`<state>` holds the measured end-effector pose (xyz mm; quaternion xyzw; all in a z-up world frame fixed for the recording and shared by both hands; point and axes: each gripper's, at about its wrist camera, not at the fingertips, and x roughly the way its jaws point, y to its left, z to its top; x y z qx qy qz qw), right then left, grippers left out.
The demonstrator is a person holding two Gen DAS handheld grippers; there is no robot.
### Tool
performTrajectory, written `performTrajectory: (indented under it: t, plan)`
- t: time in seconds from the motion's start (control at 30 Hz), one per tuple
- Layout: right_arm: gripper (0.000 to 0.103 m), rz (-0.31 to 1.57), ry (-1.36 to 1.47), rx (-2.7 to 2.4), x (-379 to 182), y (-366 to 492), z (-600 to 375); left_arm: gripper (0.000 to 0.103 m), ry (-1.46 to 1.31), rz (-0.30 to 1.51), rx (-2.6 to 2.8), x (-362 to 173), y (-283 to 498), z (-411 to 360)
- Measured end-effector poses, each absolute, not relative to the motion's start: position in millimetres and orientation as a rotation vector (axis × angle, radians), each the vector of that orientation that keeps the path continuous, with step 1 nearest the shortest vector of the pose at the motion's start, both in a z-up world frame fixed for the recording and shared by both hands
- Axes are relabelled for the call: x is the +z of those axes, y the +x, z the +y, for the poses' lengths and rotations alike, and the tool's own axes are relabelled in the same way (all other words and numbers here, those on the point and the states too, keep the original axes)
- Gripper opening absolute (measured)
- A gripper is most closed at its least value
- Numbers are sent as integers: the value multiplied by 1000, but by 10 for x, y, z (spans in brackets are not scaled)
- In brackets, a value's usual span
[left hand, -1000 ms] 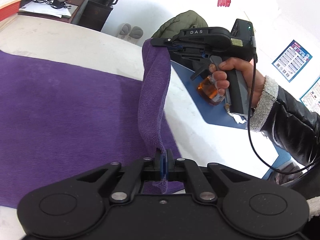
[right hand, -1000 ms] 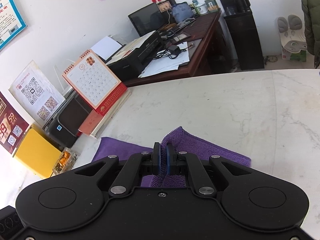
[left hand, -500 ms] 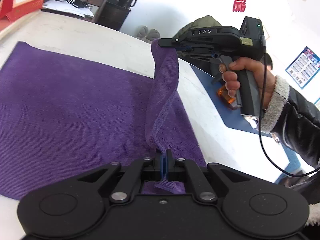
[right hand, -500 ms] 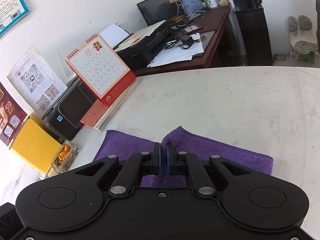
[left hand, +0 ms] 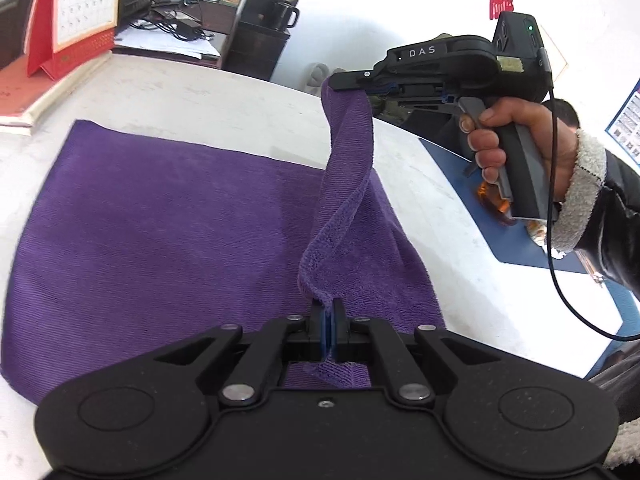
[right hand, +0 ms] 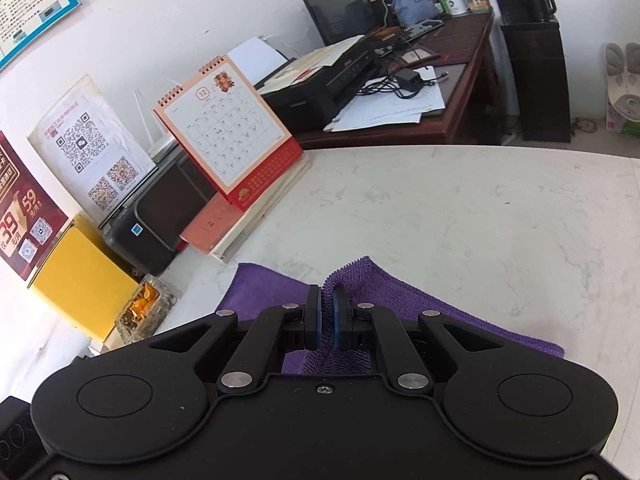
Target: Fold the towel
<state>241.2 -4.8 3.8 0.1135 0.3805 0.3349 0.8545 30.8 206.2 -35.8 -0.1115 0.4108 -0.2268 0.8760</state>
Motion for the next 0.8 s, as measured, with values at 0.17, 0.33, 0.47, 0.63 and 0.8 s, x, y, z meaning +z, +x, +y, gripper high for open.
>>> performTrajectory:
  t: [0.17, 0.33, 0.47, 0.63, 0.8]
  plan:
    - [5, 806, 217, 728, 39, 2462, 69, 2, -238, 846, -443, -349, 224, 2072]
    - [5, 812, 195, 751, 40, 2512, 186, 2, -245, 840, -418, -303, 94, 2158]
    - [5, 816, 177, 770, 40, 2552, 280, 2, -254, 843, -399, -278, 12, 2190]
    - [5, 820, 140, 787, 22, 2600, 447, 2, -259, 843, -371, -256, -61, 2237]
    - [5, 820, 108, 809, 26, 2619, 571, 2, -264, 837, -349, -228, -111, 2271]
